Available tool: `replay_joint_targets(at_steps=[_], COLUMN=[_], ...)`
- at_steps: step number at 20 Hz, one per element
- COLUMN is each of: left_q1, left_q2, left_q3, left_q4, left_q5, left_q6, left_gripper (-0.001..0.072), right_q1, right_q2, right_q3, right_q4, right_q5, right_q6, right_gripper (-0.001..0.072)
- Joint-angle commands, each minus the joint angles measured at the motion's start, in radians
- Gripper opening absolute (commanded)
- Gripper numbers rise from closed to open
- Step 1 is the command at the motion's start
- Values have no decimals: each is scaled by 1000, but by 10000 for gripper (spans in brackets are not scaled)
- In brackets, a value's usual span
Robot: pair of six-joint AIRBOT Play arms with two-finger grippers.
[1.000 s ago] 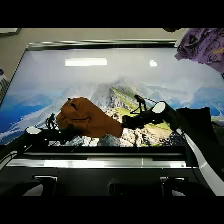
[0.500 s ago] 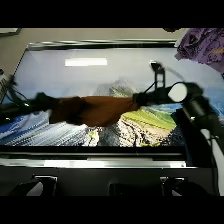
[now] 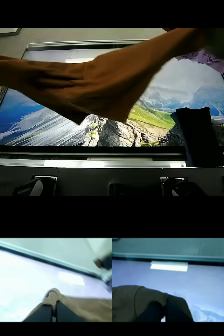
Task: Fold the clothes and pants, and hang the long-sleeved shirts on hangers.
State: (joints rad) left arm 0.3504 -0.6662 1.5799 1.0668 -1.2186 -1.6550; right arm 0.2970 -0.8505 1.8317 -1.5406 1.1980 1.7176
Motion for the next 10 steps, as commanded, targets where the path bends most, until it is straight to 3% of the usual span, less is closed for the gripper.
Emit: replay_joint_targets(at_steps=[1,5,10], left_q1=[12,12,8], left_q2=[138,131,-64], left_q3=[72,59,-89], left_q4=[369,384,206], left_q5=[-12,-12,-11], left_q6=[-192,-196,-118], left_gripper=[15,15,15], right_q1=[0,0,0], right_q2=[134,90,-264], right_q3=[51,51,51], right_q4=[-73,-194,-208], right_q5=[19,-18,-20], right_q6=[38,130,197], right_gripper=[33,33,34])
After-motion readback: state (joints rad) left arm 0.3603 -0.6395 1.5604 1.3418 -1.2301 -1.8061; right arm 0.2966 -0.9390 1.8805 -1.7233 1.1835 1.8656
